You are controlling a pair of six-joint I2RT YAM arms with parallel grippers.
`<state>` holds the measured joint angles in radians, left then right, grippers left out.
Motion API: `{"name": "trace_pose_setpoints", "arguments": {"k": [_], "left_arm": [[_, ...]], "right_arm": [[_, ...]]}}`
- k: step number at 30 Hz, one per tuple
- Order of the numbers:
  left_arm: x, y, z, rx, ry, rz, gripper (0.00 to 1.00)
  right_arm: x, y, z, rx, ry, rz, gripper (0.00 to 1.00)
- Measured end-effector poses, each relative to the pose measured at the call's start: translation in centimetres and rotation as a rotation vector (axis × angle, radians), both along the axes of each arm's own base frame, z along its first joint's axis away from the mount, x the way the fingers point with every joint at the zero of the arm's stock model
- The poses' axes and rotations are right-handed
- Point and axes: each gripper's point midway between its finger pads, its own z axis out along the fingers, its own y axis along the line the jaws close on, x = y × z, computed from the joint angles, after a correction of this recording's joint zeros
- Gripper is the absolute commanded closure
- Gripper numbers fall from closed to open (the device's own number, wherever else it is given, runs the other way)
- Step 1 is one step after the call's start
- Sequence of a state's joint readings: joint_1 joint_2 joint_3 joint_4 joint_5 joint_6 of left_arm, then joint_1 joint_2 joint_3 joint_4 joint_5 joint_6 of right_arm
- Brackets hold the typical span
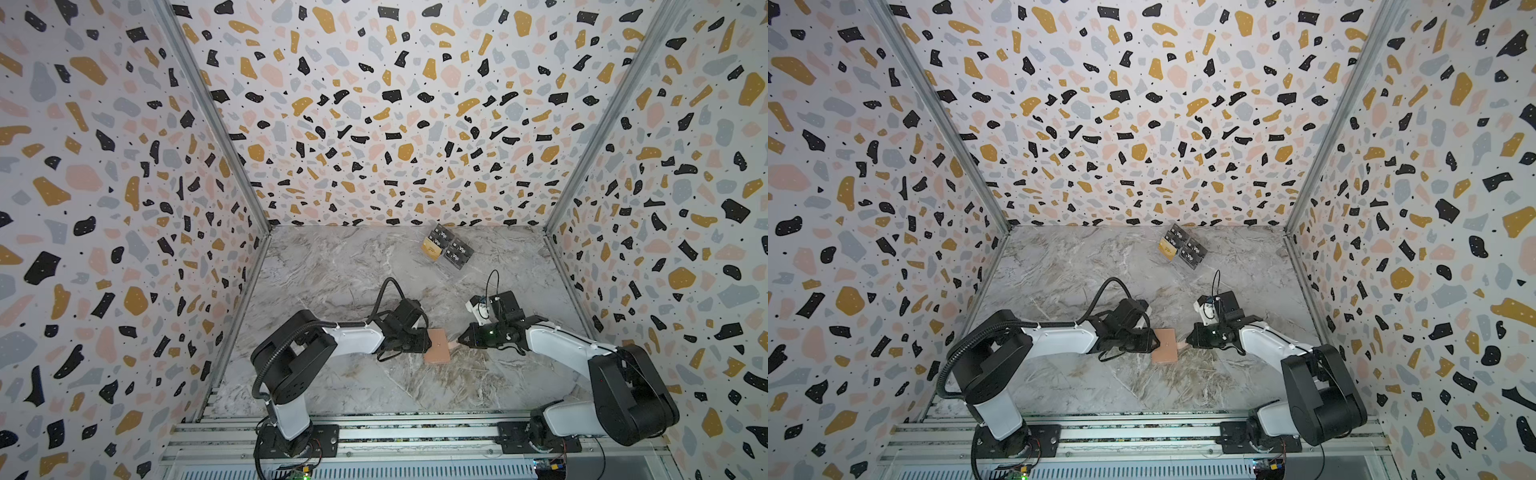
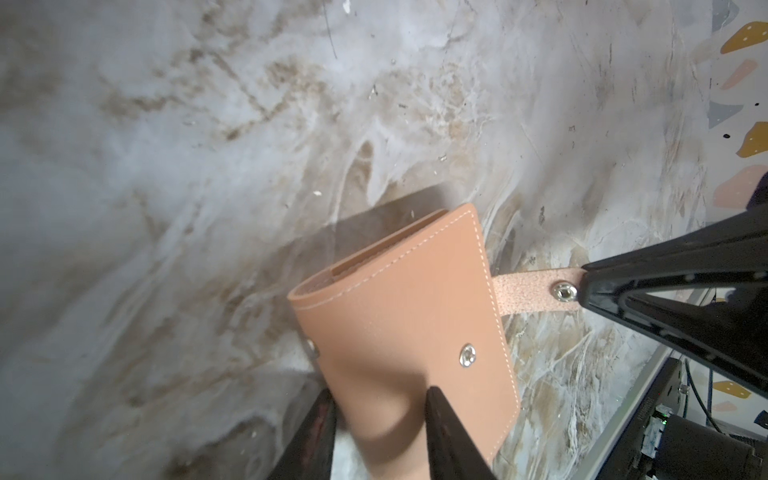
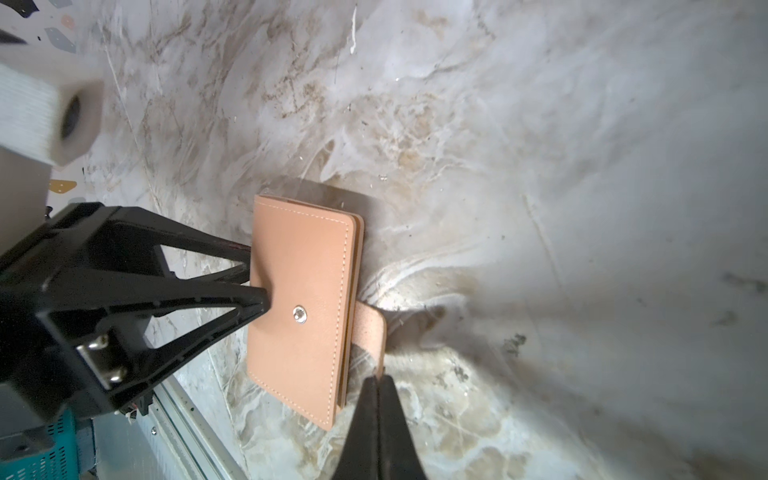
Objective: Put the credit cards into the card holder
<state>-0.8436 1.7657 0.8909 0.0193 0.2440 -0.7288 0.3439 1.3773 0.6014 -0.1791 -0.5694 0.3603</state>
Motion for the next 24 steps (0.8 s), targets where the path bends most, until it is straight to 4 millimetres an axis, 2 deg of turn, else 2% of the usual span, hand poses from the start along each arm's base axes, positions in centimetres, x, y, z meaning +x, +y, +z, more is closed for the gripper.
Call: {"name": "trace_pose_setpoints", "arguments": {"k": [9,18,24], "left_arm": [[-0.1,-0.1,0.0,0.000,0.000,-0.002,0.62],[-0.1,-0.1,0.0,0.000,0.000,-0.002,0.62],[-0.1,-0.1,0.0,0.000,0.001,-0.002,0.62]], "right_arm": [[-0.3,2.3,1.7,0.147,-0.034,0.086,1.00],[-0.9,4.6,0.5,0.132,0.001,0.189,1.00],[-0.7,4.8,0.3,0.104,-0.010,0.188,1.00]]}}
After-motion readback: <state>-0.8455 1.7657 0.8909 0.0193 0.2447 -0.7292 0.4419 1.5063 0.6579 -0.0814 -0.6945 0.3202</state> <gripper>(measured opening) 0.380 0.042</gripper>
